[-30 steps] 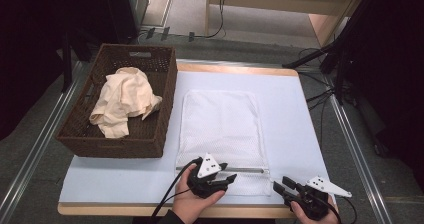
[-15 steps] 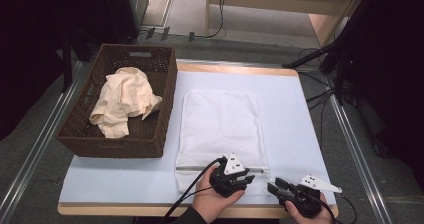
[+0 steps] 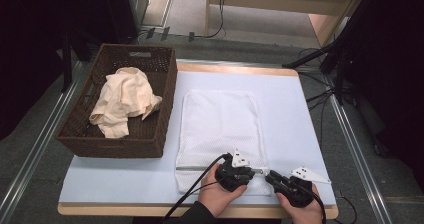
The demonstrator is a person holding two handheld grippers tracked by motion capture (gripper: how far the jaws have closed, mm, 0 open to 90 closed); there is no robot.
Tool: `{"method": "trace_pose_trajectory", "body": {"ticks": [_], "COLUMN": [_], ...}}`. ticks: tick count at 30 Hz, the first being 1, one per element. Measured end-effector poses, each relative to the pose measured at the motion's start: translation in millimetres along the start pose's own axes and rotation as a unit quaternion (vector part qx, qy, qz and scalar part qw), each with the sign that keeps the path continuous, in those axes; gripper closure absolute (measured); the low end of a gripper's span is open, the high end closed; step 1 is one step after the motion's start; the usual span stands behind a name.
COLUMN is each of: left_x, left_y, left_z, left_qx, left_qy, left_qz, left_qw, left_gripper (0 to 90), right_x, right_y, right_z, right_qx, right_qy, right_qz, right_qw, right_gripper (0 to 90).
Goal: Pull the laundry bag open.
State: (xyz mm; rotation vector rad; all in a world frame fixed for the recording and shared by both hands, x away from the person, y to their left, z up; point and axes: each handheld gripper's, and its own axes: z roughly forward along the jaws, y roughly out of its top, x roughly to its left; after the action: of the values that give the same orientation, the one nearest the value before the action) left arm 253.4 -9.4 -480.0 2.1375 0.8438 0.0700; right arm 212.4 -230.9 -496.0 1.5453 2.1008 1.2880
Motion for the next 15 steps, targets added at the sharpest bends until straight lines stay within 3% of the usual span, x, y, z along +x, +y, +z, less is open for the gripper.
{"method": "trace_pose_trajectory", "body": {"ticks": [3,8,9,11,12,15], "left_x": [-1.2,-6.6,-7.9,-7.1,-3.3,2.2], "left_y": [0.7,5.7,6.5,6.9,7.2,8.1], "left_z": [1.6,6.7,6.3,5.2,3.3,-1.0], "left_qx": [0.001,0.003,0.001,0.000,-0.006,-0.014], "left_qy": [-0.008,-0.019,-0.024,-0.024,-0.032,-0.037], "left_qz": [0.005,0.002,-0.001,-0.003,-0.018,-0.033], "left_qw": [1.0000,0.9998,0.9997,0.9997,0.9993,0.9987], "left_gripper": [75.7,72.4,70.2,69.7,70.1,75.8], "right_x": [-8.6,-5.4,-1.5,0.6,4.8,8.8], "right_y": [-0.4,1.7,4.0,5.7,8.5,8.6], "right_z": [-0.2,-2.1,-3.3,-3.8,-5.1,-5.2], "right_qx": [-0.001,-0.008,-0.023,-0.030,-0.041,-0.046], "right_qy": [0.024,0.025,0.037,0.039,0.036,0.032], "right_qz": [0.017,0.006,0.003,-0.005,-0.019,-0.033], "right_qw": [0.9996,0.9996,0.9990,0.9988,0.9983,0.9979], "right_gripper": [89.3,90.0,90.0,90.0,90.0,90.0]}}
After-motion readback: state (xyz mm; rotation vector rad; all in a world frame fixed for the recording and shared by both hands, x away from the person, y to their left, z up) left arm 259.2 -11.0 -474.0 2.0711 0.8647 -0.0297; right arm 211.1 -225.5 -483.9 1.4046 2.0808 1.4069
